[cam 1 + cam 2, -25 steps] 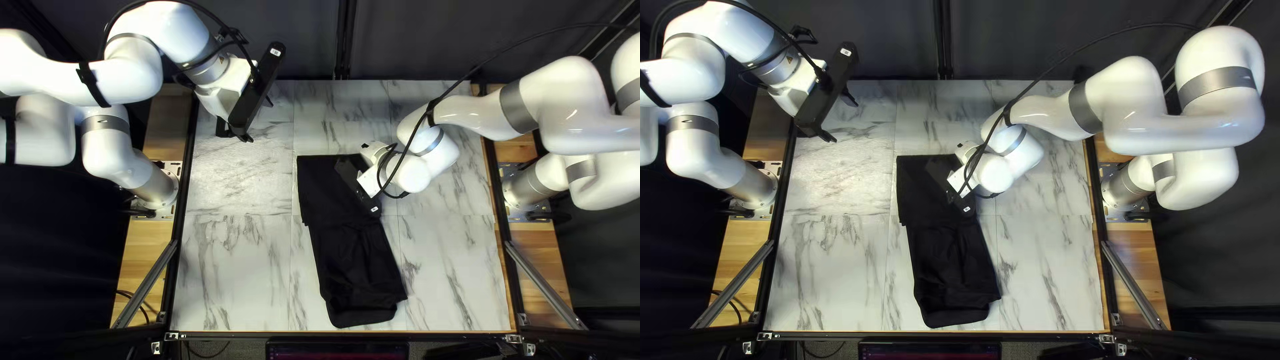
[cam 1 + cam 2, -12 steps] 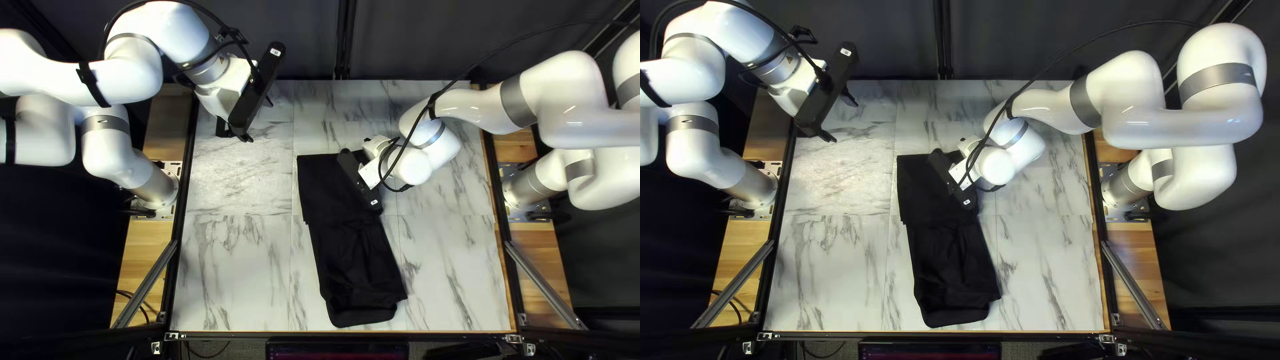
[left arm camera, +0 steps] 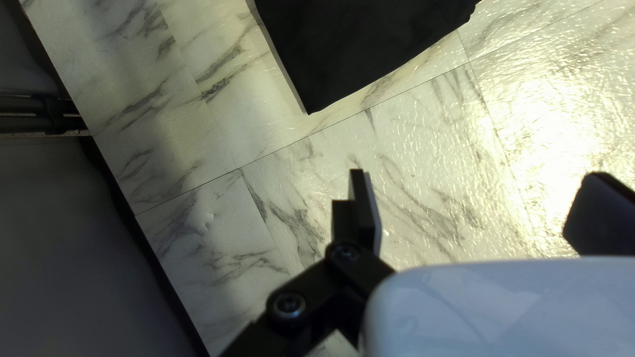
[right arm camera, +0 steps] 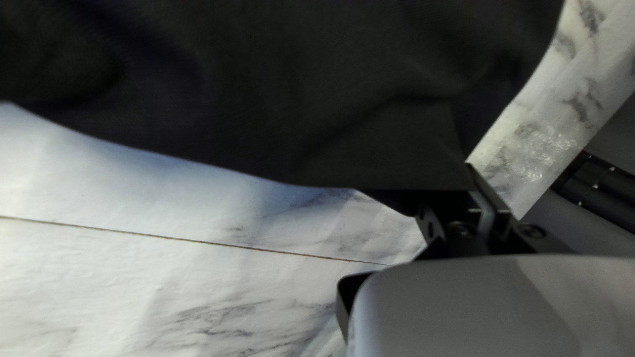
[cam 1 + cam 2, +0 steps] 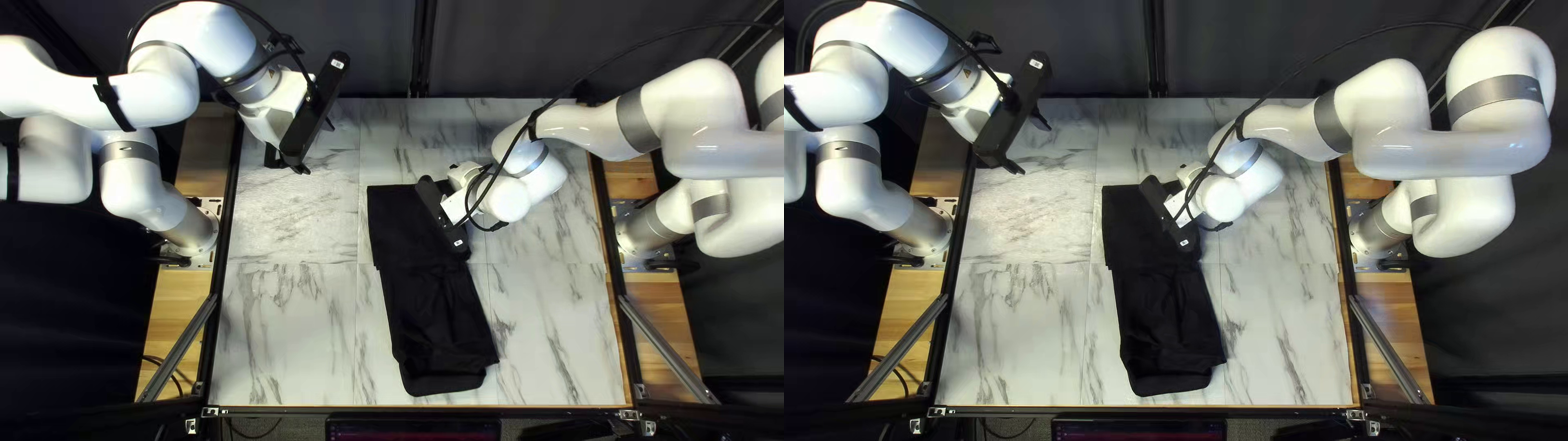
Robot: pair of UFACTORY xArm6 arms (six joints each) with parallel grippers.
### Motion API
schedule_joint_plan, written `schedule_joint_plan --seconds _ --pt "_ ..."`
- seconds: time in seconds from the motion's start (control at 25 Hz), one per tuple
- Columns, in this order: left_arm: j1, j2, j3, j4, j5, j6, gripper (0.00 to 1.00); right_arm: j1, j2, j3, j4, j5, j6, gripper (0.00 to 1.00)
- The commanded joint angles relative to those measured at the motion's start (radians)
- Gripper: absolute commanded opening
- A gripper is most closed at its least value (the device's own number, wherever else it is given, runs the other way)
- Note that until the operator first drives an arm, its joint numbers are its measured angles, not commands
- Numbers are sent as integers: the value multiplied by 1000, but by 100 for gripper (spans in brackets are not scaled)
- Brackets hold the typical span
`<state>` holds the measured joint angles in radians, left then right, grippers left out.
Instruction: Fold t-shirt
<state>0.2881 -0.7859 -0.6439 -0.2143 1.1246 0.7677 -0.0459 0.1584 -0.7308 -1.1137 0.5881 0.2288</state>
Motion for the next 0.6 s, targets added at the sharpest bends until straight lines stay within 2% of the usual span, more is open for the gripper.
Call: schedule_joint_plan --seconds 0.04,0.48,0.56,0.6 --pt "0 0 0 0 0 0 100 2 11 -3 -14 -11 8 100" --pt "0 0 0 0 0 0 100 24 3 -10 30 7 -16 100" --pt "0 0 0 0 0 0 100 21 5 -13 29 7 -18 97" --pt "0 0 0 0 0 0 100 20 7 -15 28 7 -19 88"
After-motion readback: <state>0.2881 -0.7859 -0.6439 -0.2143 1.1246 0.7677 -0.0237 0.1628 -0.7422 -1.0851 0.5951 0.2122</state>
